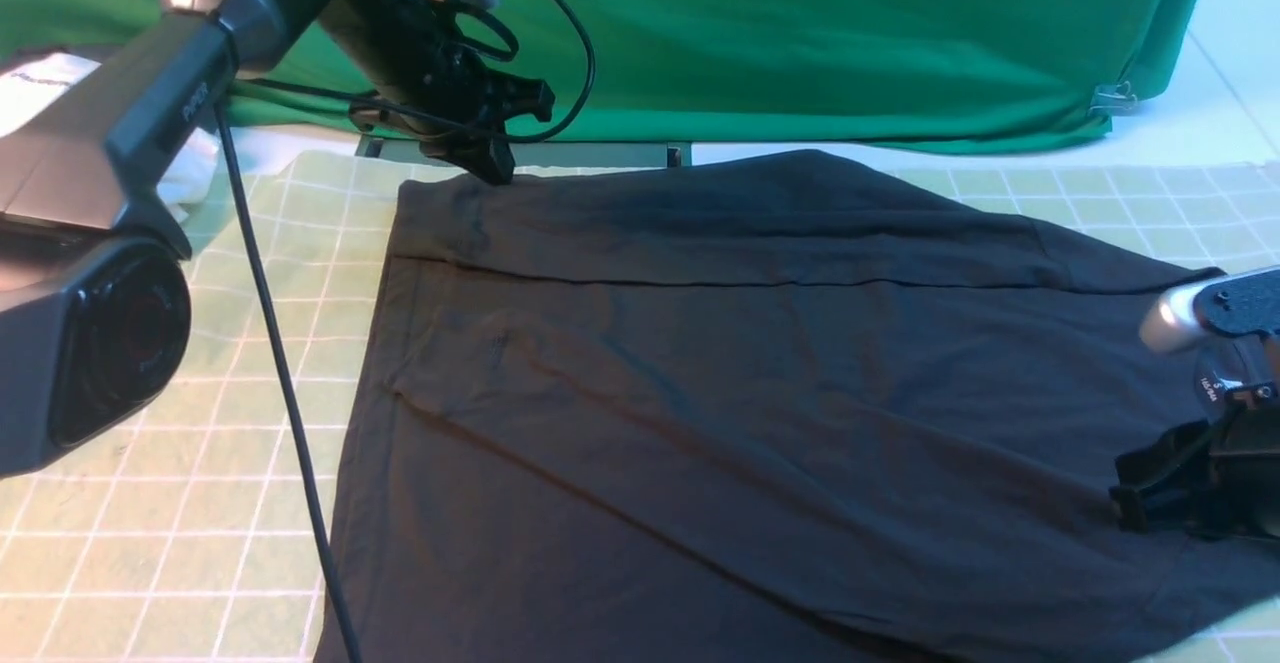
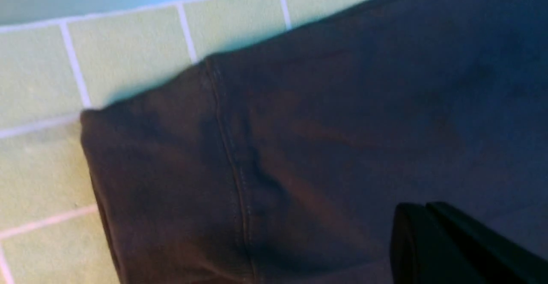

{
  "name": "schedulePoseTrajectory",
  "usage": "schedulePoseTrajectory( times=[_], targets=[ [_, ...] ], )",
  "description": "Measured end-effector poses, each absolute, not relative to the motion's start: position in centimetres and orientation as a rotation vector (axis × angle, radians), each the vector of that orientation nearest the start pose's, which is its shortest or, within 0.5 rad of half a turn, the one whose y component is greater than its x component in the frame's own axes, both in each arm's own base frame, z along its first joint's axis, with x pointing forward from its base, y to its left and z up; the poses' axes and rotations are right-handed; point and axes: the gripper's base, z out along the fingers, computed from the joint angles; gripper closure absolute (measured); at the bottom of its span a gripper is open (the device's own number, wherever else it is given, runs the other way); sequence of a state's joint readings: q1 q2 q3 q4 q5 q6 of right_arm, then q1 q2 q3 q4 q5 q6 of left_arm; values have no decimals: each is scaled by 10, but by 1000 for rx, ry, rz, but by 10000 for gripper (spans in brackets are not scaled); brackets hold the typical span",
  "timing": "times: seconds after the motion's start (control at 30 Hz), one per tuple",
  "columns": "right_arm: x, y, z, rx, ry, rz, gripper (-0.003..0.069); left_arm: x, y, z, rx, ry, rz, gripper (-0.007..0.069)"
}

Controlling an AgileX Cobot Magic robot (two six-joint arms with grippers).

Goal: Fold a long-sleeved shirt over a green coffee tablecloth.
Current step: 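Grab the top left corner of the dark shirt with the left gripper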

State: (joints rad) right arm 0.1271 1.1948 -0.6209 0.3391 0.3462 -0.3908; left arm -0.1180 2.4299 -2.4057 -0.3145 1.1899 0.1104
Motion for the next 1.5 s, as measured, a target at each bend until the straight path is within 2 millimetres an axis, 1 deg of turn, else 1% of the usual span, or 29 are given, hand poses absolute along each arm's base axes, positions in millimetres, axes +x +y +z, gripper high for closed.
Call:
schedulePoseTrajectory(
  times=[0.3,0.47,0.5,0.57,0.6,0.7,0.77,0.87,0.93,1.0,1.03,1.07,1.13,1.23,1.33,1.37,1.4,1.5],
  targets=[
    [225,38,238,-280,2342,152,510,518,-87,238,247,2682,-413,662],
    [225,38,238,-279,2342,153,510,513,-83,257,256,2650,-364,662],
    [225,38,238,-278,2342,152,510,510,-80,270,252,2631,-321,662],
    [225,38,238,-278,2342,152,510,509,-76,276,223,2621,-278,661],
    [225,38,238,-278,2341,152,510,510,-76,276,214,2616,-268,659],
    [225,38,238,-277,2339,151,510,514,-66,267,179,2620,-225,629],
    [225,38,238,-277,2338,151,507,521,-54,247,157,2650,-167,546],
    [225,38,238,-275,2337,152,504,526,-46,229,139,2684,-138,412],
    [226,38,239,-261,2332,160,503,528,-43,221,131,2689,-136,323],
    [226,38,239,-255,2329,163,502,531,-43,215,126,2690,-141,265],
    [226,39,239,-255,2330,163,501,531,-43,214,123,2689,-142,253],
    [226,38,239,-253,2327,163,498,533,-42,208,107,2696,-150,221],
    [226,38,239,-250,2325,164,496,534,-41,199,90,2711,-156,202],
    [226,38,239,-249,2325,164,496,537,-41,184,87,2734,-160,218],
    [226,38,239,-250,2325,164,496,538,-42,176,89,2747,-164,291],
    [226,38,239,-250,2325,164,495,538,-43,176,90,2747,-165,341],
    [226,38,239,-250,2325,164,494,538,-43,175,90,2748,-165,369],
    [226,39,239,-248,2325,165,493,538,-43,177,90,2743,-164,508]
  ],
)
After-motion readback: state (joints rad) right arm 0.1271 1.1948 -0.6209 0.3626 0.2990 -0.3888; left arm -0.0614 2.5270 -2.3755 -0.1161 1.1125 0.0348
